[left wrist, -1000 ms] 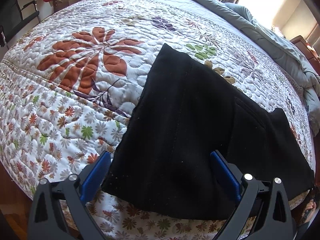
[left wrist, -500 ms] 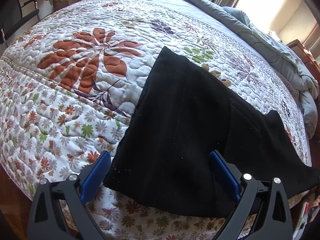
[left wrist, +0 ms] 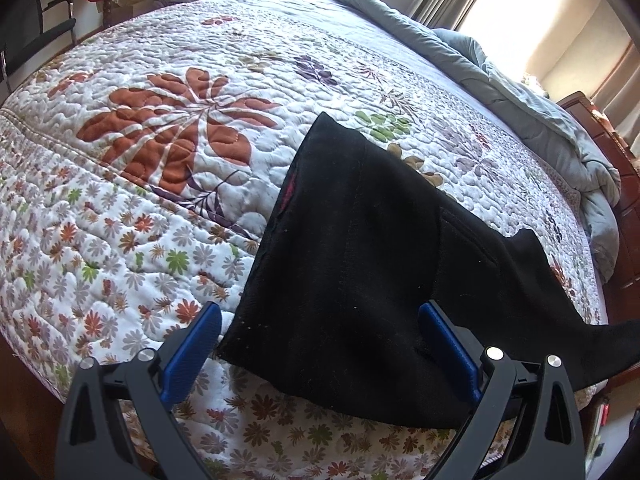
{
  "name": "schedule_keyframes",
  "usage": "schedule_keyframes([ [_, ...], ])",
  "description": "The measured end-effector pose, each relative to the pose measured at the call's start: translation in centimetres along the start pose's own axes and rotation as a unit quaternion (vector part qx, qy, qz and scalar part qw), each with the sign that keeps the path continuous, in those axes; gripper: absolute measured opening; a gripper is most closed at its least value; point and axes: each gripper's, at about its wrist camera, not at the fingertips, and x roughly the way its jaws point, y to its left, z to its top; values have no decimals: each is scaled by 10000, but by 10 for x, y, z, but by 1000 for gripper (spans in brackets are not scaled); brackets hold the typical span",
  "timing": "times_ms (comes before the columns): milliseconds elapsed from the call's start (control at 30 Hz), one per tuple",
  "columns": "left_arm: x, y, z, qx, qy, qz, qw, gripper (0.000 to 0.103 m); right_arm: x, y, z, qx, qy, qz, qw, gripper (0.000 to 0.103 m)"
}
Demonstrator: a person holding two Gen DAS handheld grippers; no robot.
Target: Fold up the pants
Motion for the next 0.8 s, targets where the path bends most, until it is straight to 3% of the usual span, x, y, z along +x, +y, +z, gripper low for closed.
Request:
schedule_keyframes([
  [333, -12, 12, 0, -58, -105, -194, 9997, 99, -9, 98, -5, -1356, -121, -286, 9903, 9],
  [800, -22, 28, -2, -181, -151, -446, 9987, 99, 2, 202, -46, -2882, -116, -633, 9554, 9],
])
